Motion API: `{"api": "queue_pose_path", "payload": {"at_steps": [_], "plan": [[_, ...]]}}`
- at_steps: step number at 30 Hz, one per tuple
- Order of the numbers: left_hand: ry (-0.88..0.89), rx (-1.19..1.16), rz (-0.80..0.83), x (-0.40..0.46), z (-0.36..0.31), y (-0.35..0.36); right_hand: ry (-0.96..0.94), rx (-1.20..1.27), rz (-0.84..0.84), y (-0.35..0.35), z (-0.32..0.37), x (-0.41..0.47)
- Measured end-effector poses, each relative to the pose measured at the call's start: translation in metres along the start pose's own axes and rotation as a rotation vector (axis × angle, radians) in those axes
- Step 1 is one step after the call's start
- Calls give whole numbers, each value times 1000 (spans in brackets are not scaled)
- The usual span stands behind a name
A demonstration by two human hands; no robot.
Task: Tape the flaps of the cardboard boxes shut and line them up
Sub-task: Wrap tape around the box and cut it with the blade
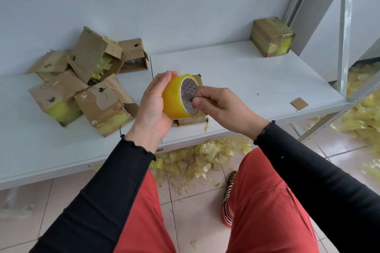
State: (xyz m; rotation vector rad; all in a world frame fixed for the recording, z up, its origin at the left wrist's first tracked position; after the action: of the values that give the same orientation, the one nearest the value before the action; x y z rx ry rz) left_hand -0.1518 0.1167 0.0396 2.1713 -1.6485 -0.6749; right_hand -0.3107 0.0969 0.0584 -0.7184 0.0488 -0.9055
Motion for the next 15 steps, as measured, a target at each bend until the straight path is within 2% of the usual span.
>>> {"api": "queue_pose_path", "payload": {"at_steps": [4, 7, 9, 13, 15], "plan": [[-43, -43, 8, -2, 6, 8, 15, 29, -29, 3, 4, 0], [-61, -59, 5, -3, 10, 9, 16, -65, -25, 4, 1, -1], [-49, -62, 0, -2, 10, 6, 81, -104, -22, 3, -8, -3], [-3, -15, -24, 1, 10, 1, 160, 207, -183, -6, -24, -11], [5, 16, -6, 2, 12, 4, 102, 142, -184, -1, -18, -14]]}}
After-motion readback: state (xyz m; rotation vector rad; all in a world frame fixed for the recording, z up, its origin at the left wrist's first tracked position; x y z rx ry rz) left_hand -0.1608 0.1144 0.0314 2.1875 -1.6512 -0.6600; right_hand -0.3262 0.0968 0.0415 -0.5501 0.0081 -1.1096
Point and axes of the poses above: each hand's wrist, its own x-axis towards the middle knuckle, its own y-axis out of the palm, z = x × y, the point moved 5 cm from there along x, towards the middle knuckle, and after that the axes turned 1 degree about -z, right-handed, at the moved point
